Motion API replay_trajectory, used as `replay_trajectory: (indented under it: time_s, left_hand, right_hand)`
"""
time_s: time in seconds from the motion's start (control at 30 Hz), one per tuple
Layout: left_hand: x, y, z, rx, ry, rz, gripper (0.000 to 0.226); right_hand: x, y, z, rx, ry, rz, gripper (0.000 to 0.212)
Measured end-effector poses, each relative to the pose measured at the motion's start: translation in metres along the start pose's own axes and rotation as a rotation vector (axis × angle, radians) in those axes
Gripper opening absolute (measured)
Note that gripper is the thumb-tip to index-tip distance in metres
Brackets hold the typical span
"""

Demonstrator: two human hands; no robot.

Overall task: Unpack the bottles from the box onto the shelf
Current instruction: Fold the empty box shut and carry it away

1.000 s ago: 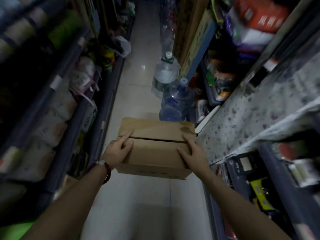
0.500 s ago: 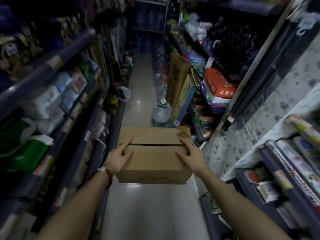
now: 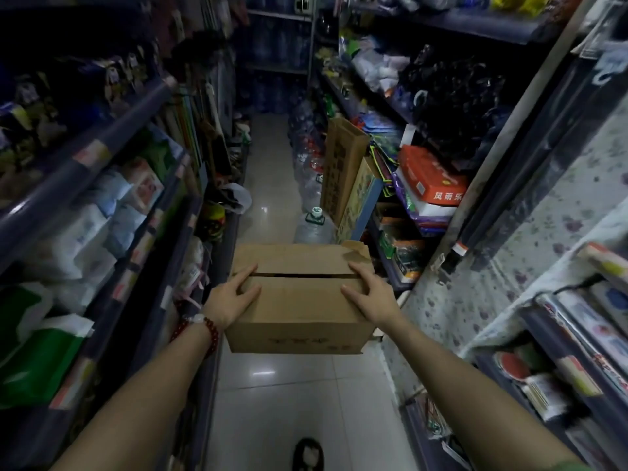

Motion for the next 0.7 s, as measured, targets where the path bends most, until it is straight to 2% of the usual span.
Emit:
replay_trajectory:
  time_s: [0.43,0.7]
  left_hand:
    - [-0.176,-0.05,0.008,0.02,-0.148,0.039,0.053]
    - [-0.281,-0.072,0.007,0.01,-0.139,0.005,0.053]
  right_hand:
    - [-0.218,0.018,-0.025,0.028,-0.005,-0.12,0.058]
    - [-0.323,0.038,-0.036,0.047,-0.035,-0.159,0.057]
Point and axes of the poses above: each hand's wrist, its own x-axis away from the middle knuckle, its own y-axis out of the palm, z = x × y, the point moved 10 cm from there along -x, towards the middle knuckle, and after that the axes turned 11 degrees about -x, right-handed, at the moved point
